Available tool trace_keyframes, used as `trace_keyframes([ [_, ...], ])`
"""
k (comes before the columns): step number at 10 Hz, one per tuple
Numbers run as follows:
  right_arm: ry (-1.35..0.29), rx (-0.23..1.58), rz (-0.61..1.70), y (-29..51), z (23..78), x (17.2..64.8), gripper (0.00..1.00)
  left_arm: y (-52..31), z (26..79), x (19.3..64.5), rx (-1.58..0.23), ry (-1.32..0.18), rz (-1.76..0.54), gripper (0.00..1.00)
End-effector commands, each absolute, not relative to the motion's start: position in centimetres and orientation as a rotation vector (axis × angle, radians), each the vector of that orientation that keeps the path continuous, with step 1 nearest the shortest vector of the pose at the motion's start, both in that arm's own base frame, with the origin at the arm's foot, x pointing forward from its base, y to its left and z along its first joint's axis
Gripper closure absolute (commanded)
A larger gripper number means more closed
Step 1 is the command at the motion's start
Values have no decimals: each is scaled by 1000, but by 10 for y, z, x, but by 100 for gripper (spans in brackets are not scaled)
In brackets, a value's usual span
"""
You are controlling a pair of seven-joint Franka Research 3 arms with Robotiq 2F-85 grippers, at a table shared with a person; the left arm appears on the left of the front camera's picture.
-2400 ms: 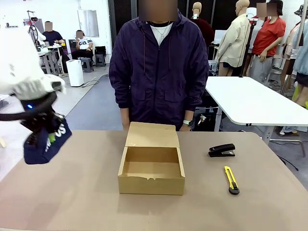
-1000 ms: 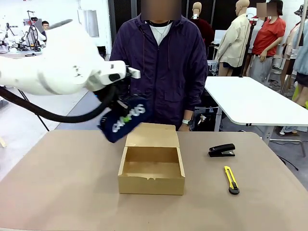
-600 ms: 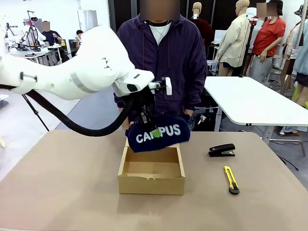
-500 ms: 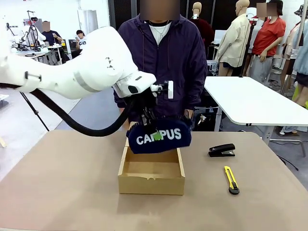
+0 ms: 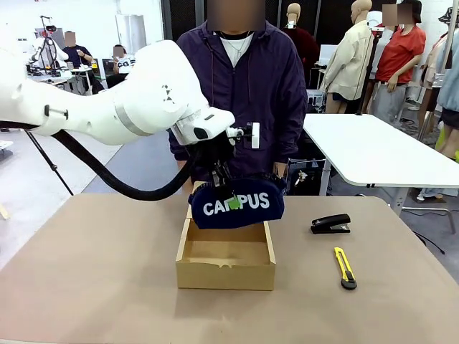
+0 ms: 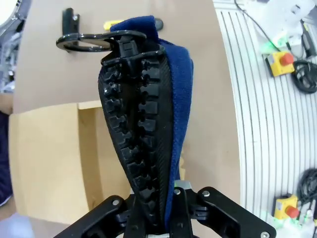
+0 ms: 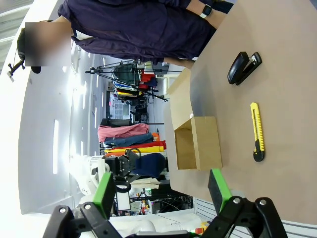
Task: Pack the items into the box.
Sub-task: Pick up the item indicated by the person and place it inside the Mailer Box.
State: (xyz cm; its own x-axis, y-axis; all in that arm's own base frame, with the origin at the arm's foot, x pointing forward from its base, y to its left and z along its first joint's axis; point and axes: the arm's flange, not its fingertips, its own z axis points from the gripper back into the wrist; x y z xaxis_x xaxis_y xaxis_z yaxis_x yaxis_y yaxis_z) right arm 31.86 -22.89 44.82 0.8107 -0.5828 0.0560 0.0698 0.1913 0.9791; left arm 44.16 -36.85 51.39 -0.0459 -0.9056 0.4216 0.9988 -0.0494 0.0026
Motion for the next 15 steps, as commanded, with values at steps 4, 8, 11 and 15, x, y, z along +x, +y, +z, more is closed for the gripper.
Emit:
trace_keyframes([
  [4, -481, 1303, -460, -230, 450, 320, 0, -389, 435, 464, -269, -205, -1619, 100],
  [8, -481, 1303, -460, -230, 450, 320, 0, -393, 384, 475, -166, -58, -1559, 100],
  [11, -481, 1303, -460, -230, 450, 320, 0, -401, 365, 478, -197, -1, -1562, 100],
  [15, -481, 1303, -460, -230, 450, 320, 0, -399, 368, 481, -216, 21, -1557, 0],
])
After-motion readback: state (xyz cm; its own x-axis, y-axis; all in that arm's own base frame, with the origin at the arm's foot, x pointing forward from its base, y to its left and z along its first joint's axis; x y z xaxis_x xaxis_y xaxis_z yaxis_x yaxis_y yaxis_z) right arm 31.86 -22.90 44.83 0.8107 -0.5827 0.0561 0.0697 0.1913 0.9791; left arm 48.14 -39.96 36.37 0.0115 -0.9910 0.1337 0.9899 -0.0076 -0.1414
